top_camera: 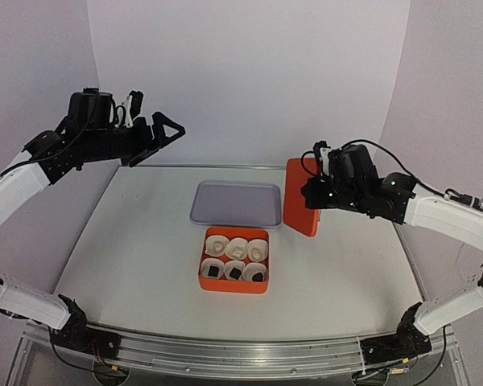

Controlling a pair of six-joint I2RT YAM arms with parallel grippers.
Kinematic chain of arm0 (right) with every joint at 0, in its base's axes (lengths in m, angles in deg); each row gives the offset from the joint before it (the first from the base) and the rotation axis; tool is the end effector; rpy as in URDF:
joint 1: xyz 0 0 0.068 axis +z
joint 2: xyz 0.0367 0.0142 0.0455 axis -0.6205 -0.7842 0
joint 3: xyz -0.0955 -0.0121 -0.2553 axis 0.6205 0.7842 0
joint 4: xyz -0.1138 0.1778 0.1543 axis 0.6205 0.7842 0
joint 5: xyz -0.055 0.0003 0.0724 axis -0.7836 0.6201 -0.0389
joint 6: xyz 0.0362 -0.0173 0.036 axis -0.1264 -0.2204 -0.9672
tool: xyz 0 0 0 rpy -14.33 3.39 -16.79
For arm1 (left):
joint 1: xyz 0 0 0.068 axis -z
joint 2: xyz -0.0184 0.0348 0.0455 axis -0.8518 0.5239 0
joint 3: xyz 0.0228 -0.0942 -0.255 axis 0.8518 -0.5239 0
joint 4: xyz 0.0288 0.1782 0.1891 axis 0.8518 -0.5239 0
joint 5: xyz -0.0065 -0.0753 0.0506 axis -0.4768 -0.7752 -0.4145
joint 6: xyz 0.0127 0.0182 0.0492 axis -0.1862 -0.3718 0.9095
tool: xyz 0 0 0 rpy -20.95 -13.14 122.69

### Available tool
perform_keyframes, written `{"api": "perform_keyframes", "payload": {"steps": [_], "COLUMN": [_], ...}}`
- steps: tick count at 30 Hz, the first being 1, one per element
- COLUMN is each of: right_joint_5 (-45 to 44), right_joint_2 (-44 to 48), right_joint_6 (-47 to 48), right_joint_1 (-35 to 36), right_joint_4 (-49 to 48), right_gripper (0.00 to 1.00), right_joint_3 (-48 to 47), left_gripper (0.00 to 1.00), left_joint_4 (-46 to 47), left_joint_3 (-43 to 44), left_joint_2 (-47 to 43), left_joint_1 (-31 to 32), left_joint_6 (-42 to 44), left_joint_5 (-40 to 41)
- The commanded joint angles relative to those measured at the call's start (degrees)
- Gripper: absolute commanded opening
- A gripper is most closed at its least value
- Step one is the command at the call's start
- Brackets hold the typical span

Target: Pack the chocolate

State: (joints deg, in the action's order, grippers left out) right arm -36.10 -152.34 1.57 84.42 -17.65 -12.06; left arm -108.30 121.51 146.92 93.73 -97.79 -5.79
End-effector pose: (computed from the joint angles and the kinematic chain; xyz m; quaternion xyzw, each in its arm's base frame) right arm 0.2214 0.2111 0.3255 -0.0965 0.8521 0.1332 0.4969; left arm 0.2201 -0.1619 0.4276 0.0321 0.8137 -0.3837 0.4355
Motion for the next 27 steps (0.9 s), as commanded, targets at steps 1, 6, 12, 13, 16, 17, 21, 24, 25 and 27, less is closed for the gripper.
{"api": "perform_keyframes", "payload": {"steps": [1, 6, 12, 13, 16, 17, 21, 24, 25, 27], "right_joint_5": [18.3, 29.4, 41.6, 43.0, 47.4, 48.5, 50.7, 52.1, 52.3, 52.4], "right_joint_2": [1.8, -3.5, -14.3, -16.1, -22.1, -23.7, -27.5, -28.7, -28.9, -29.0], "right_joint_6": [-22.3, -28.7, -35.6, -37.4, -39.9, -40.7, -42.9, -43.7, -43.8, -43.8], "right_joint_1": [-1.2, -1.3, -1.3, -1.3, -1.3, -1.3, -1.2, -1.2, -1.2, -1.2], "right_joint_4": [0.6, -1.2, -12.3, -14.5, -20.9, -22.9, -27.5, -29.5, -29.7, -29.7], "right_gripper": [0.00, 0.00, 0.00, 0.00, 0.00, 0.00, 0.00, 0.00, 0.00, 0.00], "right_joint_3": [-3.9, -6.9, -8.4, -8.3, -9.8, -10.3, -11.3, -11.9, -11.9, -11.9], "left_gripper": [0.99, 0.99, 1.00, 1.00, 1.00, 1.00, 1.00, 1.00, 1.00, 1.00], "left_joint_4": [-0.6, 9.5, 19.0, 18.7, 19.1, 19.2, 17.1, 16.9, 16.9, 16.9], "left_joint_3": [-5.2, -12.6, -23.3, -23.6, -26.1, -27.1, -28.6, -30.0, -30.4, -30.8], "left_joint_2": [4.6, 6.7, 6.2, 6.3, 5.5, 5.0, 4.4, 4.5, 4.5, 4.6], "left_joint_1": [-9.4, -15.4, -20.0, -20.0, -20.0, -20.0, -20.0, -20.0, -20.0, -20.0], "left_joint_6": [4.4, 2.2, -2.1, -1.6, -1.1, -0.9, 0.6, 0.7, 0.7, 0.7], "left_joint_5": [-10.4, -23.9, -38.0, -38.6, -40.2, -40.4, -39.4, -39.1, -38.9, -38.9]}}
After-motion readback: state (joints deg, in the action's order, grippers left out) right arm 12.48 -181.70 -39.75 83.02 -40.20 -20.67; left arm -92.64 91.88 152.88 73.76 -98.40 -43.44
